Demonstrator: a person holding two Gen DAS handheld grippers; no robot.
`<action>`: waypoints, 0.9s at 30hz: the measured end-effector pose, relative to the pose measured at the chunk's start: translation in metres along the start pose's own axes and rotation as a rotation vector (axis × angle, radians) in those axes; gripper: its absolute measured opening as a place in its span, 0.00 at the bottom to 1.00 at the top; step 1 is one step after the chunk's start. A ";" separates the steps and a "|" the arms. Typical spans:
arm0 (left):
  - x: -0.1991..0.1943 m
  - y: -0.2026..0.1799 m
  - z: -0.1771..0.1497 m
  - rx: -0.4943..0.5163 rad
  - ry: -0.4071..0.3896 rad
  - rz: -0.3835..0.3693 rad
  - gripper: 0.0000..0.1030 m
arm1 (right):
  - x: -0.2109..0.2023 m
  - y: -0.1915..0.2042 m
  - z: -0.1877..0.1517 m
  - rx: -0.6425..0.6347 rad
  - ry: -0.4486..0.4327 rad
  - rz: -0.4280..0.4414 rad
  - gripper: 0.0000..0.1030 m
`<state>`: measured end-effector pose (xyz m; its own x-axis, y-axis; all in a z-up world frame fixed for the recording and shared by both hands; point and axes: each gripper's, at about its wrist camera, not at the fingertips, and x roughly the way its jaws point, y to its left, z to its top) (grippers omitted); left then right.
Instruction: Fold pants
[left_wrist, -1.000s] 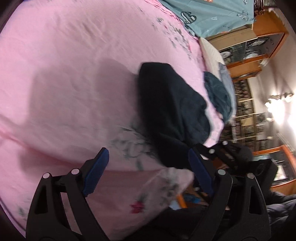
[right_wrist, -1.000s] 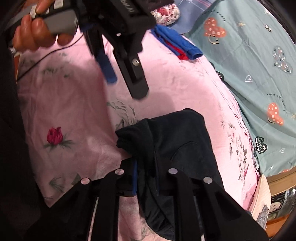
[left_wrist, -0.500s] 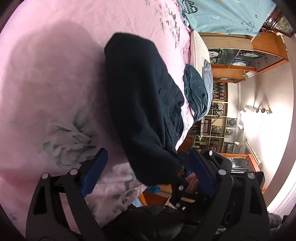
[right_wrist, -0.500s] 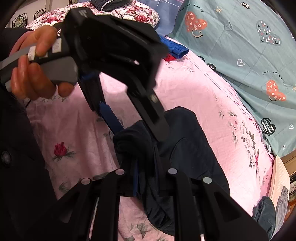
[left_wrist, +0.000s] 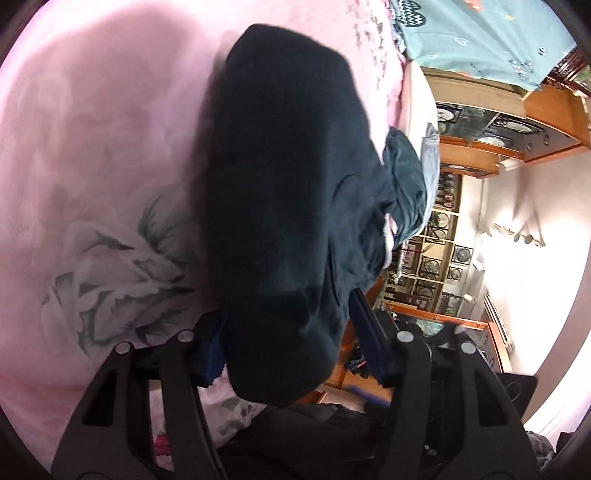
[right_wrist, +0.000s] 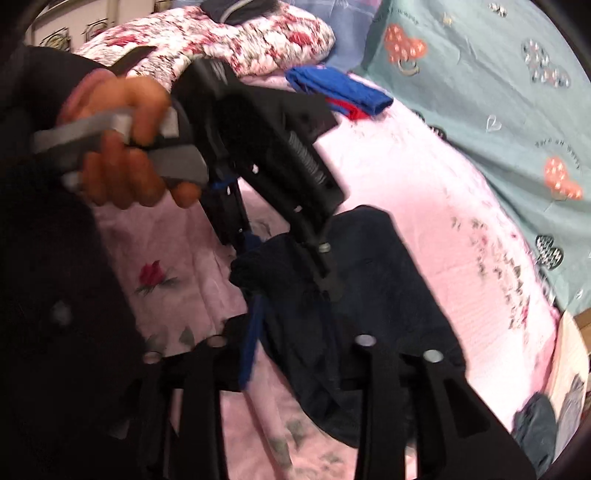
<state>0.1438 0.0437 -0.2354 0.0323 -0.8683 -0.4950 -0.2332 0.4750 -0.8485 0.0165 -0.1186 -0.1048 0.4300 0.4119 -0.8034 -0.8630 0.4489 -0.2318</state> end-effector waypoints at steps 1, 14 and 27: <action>0.000 0.001 -0.001 0.001 -0.003 0.003 0.57 | -0.006 -0.013 -0.004 0.042 -0.003 -0.012 0.46; -0.001 -0.009 -0.011 -0.044 -0.136 0.169 0.43 | 0.035 -0.221 -0.113 0.845 0.008 0.250 0.65; 0.003 -0.027 -0.015 -0.086 -0.251 0.363 0.43 | 0.126 -0.251 -0.106 0.792 0.141 0.695 0.65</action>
<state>0.1357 0.0262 -0.2106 0.1661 -0.5809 -0.7968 -0.3525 0.7197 -0.5982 0.2593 -0.2636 -0.2064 -0.1699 0.7033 -0.6903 -0.4665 0.5596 0.6850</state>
